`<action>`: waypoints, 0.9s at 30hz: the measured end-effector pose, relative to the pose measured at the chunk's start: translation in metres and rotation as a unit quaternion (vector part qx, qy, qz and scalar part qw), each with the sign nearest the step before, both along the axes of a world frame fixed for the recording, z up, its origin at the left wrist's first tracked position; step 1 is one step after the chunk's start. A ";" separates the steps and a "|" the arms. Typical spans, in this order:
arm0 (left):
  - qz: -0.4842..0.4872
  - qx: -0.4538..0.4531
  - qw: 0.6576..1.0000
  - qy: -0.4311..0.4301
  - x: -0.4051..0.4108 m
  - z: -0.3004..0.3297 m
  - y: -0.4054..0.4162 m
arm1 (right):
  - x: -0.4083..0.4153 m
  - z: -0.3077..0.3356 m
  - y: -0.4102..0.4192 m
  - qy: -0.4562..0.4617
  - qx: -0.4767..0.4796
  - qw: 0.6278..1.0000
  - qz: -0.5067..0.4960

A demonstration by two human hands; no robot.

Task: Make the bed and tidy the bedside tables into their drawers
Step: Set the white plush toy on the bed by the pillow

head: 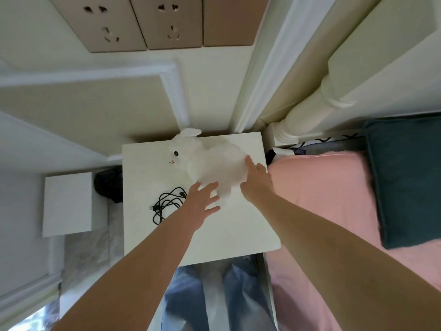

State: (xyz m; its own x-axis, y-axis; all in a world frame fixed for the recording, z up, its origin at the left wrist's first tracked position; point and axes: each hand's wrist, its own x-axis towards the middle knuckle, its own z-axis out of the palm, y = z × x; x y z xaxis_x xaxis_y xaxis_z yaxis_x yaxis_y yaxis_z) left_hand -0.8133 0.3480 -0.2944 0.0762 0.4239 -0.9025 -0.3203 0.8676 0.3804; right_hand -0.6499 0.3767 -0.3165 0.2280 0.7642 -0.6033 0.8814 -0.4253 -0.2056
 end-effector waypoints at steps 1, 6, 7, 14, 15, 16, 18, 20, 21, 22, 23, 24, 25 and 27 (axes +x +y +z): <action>0.016 -0.007 1.000 0.014 0.003 -0.005 0.002 | 0.002 -0.004 0.000 -0.009 0.001 1.000 0.003; 0.045 -0.044 0.998 0.031 -0.006 -0.024 0.014 | 0.015 -0.024 -0.001 0.029 -0.022 0.999 -0.020; 0.043 -0.047 0.997 0.038 -0.009 -0.027 0.018 | 0.017 -0.028 -0.001 0.044 -0.017 0.998 -0.028; 0.020 -0.031 0.995 0.090 -0.016 -0.039 0.036 | 0.036 -0.025 -0.017 0.276 -0.047 0.951 -0.131; 0.027 -0.019 0.997 0.068 -0.014 -0.040 0.036 | 0.040 -0.023 -0.022 0.303 -0.049 0.941 -0.145; 0.026 -0.003 0.998 0.050 -0.011 -0.038 0.037 | 0.043 -0.019 -0.027 0.330 -0.048 0.929 -0.160; -0.006 0.027 0.999 0.029 -0.001 -0.031 0.037 | 0.054 -0.014 -0.035 0.370 -0.049 0.907 -0.197; -0.029 0.068 0.997 0.005 0.015 -0.024 0.034 | 0.067 -0.011 -0.045 0.391 -0.046 0.885 -0.251; -0.027 0.102 0.994 0.005 0.025 -0.018 0.031 | 0.073 -0.009 -0.049 0.403 -0.037 0.868 -0.287; -0.028 0.139 0.990 0.017 0.038 -0.012 0.028 | 0.080 -0.005 -0.055 0.420 -0.018 0.844 -0.333; -0.022 0.169 0.985 0.030 0.050 -0.005 0.025 | 0.087 -0.001 -0.061 0.434 0.007 0.819 -0.374; -0.017 0.195 0.980 0.038 0.064 0.002 0.021 | 0.093 0.006 -0.068 0.438 0.039 0.801 -0.407; -0.019 0.216 0.975 0.040 0.080 0.010 0.018 | 0.102 0.016 -0.076 0.436 0.074 0.785 -0.434; -0.043 0.238 0.970 0.024 0.111 0.020 0.011 | 0.120 0.030 -0.098 0.425 0.138 0.750 -0.487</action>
